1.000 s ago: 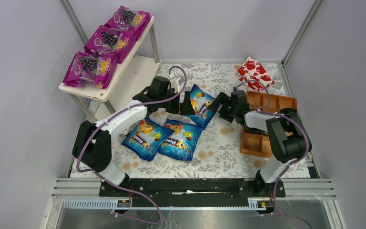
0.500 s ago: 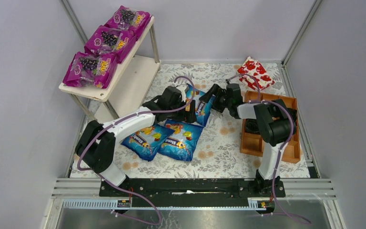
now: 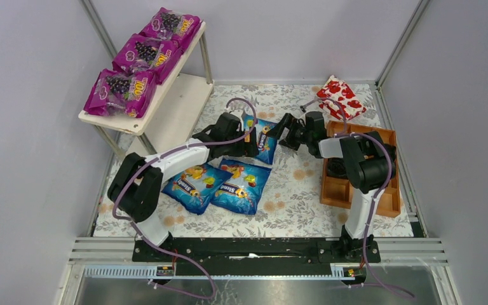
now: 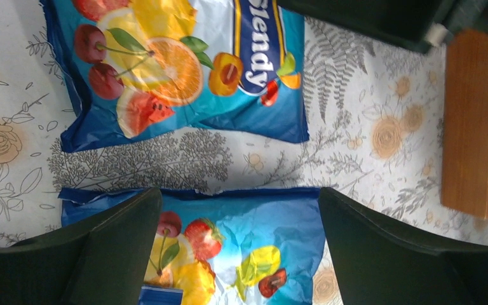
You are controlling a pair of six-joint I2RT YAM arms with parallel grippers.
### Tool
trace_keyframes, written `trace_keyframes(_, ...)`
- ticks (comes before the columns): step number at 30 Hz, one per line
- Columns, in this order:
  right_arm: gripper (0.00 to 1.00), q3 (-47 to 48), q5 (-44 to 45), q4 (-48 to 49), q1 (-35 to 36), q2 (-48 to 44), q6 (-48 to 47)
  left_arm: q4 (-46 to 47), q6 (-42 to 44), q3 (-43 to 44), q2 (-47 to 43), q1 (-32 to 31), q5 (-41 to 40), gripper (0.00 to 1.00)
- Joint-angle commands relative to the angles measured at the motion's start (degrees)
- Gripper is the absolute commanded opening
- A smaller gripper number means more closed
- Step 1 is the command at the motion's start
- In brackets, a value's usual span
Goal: Place and organize the candy bags onto the shelf
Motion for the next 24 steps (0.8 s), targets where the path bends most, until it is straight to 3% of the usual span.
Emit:
trace_keyframes(1,1.00,-3.49,-0.05,-0.30,-1.39,-3.89,0.36,6.44,-4.14,0.96,1.76,3.85,1.64,0.89)
trace_keyframes(4,1.00,-4.02,0.92,-0.75,-1.36,-4.15,2.16,8.32,-5.38,1.98,3.24,6.17,1.95,0.77)
trace_keyframes(6,1.00,-4.12,2.33,-2.25,-1.36,-3.96,4.19,8.40,-5.64,3.49,4.73,7.13,0.47,0.77)
trace_keyframes(7,1.00,-4.02,2.47,-2.98,-1.36,-3.67,5.81,8.00,-5.49,4.46,5.76,7.45,-0.02,0.79)
trace_keyframes(9,1.00,-3.47,2.69,-4.30,-1.21,-2.70,8.61,6.86,-5.34,6.18,8.16,7.59,-2.72,0.97)
trace_keyframes(12,1.00,-1.98,4.12,-6.61,-0.13,-2.00,7.91,7.01,-6.06,6.88,11.67,8.04,-4.63,0.98)
trace_keyframes(15,1.00,-1.13,3.06,-7.23,0.25,-0.55,8.59,7.42,-7.45,6.11,13.43,9.48,-5.70,0.91)
trace_keyframes(20,1.00,0.18,2.90,-9.45,1.52,0.66,8.38,10.58,-12.50,1.39,14.21,14.35,-1.29,0.66)
trace_keyframes(24,1.00,-0.19,4.21,-10.16,2.30,-0.66,7.79,12.52,-13.88,-0.76,15.37,14.67,1.60,0.60)
